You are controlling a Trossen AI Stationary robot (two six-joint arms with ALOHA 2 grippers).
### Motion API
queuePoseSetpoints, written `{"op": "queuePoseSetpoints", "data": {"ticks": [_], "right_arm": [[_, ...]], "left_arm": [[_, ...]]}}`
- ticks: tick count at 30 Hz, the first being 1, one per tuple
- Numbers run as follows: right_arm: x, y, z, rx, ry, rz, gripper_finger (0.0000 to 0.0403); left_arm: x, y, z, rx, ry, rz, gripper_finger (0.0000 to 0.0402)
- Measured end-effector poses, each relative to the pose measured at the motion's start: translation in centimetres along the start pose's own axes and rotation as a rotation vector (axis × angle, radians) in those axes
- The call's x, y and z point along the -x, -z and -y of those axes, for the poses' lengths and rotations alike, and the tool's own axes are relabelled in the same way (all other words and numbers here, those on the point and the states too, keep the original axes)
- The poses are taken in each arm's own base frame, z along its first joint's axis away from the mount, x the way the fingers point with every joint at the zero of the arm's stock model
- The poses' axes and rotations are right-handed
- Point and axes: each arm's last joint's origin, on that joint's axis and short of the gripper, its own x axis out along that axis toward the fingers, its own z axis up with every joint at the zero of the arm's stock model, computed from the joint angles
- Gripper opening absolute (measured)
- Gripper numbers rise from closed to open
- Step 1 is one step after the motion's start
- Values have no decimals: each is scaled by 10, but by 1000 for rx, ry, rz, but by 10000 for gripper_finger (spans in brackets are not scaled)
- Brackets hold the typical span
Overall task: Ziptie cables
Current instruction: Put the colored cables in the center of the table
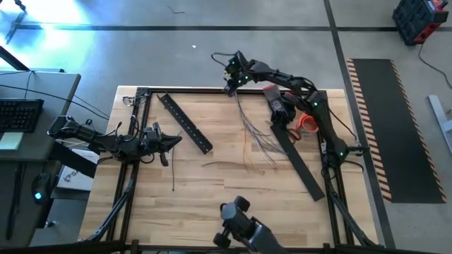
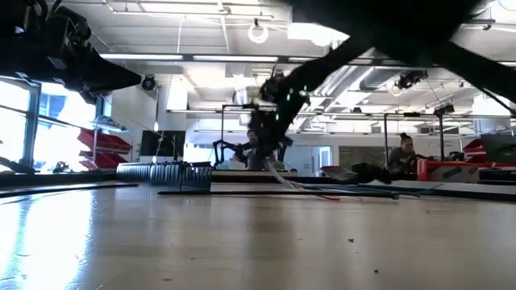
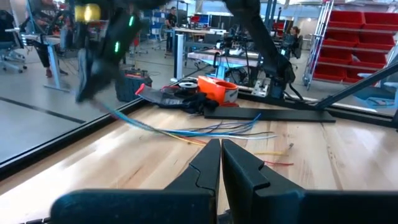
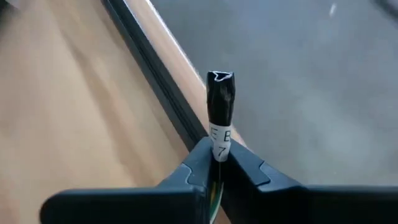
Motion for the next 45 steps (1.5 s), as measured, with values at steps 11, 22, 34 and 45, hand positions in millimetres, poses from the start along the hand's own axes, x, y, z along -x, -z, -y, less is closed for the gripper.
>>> {"op": "queuePoseSetpoints", "data": {"ticks": [11,22,34,45], "right_arm": [[220,-72,-94,341,133,541,2],[354,-36,-189,509,209,697,1],[415,7,-259,533,-16,800,0],[333,1,-327,427,-362,851,0]], "left_arm": [[-1,2,0,-50,-48,-11,0],[-6,-5,10,13,-11,61,0],[-16,-30,47,-70,114,41,0],[-19,-90,139,-500,-366,-26,0]]}}
